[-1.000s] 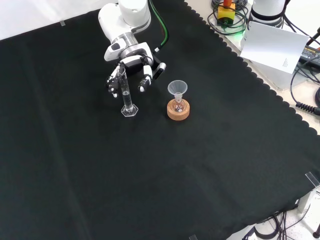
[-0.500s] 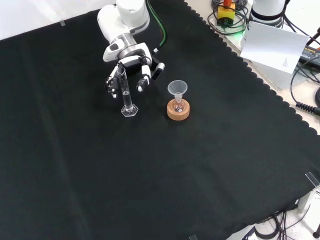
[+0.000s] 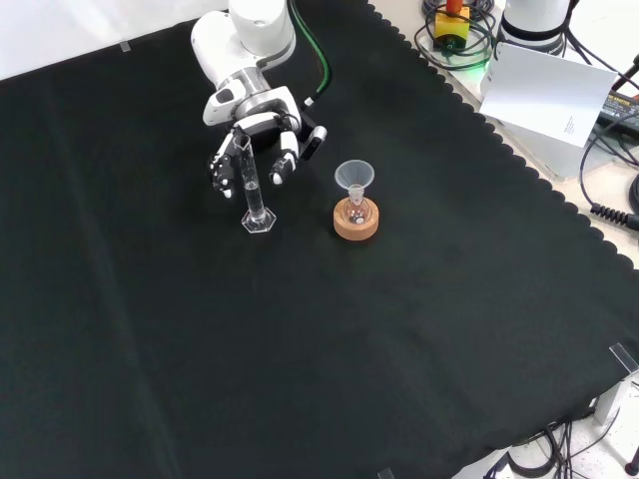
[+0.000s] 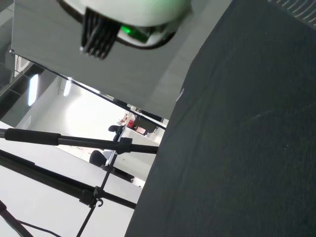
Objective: Pick up the graduated cylinder.
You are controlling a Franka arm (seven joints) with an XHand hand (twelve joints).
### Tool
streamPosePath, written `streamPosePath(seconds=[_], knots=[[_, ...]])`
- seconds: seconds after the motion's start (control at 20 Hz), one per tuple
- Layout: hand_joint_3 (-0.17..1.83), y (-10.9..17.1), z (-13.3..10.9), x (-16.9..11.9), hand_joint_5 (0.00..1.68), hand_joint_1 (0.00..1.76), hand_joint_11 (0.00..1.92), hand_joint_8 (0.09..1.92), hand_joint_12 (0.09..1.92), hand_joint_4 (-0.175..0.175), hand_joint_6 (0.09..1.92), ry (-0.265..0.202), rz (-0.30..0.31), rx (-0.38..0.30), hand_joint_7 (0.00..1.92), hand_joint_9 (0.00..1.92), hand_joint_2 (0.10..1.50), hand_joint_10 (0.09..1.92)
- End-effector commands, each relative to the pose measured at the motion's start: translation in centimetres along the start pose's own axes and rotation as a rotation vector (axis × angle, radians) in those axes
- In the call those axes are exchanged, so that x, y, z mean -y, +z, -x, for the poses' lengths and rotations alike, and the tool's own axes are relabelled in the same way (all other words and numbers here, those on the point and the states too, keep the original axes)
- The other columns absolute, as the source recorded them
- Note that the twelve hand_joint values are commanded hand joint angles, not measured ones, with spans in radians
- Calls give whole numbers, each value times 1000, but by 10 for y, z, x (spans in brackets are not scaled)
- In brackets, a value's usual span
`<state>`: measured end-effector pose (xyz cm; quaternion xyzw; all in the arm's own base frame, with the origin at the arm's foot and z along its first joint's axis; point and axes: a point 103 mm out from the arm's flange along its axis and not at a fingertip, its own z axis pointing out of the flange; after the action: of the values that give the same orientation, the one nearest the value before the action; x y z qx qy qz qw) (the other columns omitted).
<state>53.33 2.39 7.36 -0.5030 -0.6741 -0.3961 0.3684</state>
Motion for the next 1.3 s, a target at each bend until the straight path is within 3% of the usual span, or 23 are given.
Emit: streamPosePath(seconds=[0.05, 1.3], knots=[[592, 1, 1, -1, 615, 1034, 475, 571, 1276, -10, 463, 2, -3, -2, 596, 797, 621, 454], [572, 7, 9, -8, 664, 1048, 566, 559, 1233, 1, 569, -3, 28, -12, 732, 969, 643, 400]])
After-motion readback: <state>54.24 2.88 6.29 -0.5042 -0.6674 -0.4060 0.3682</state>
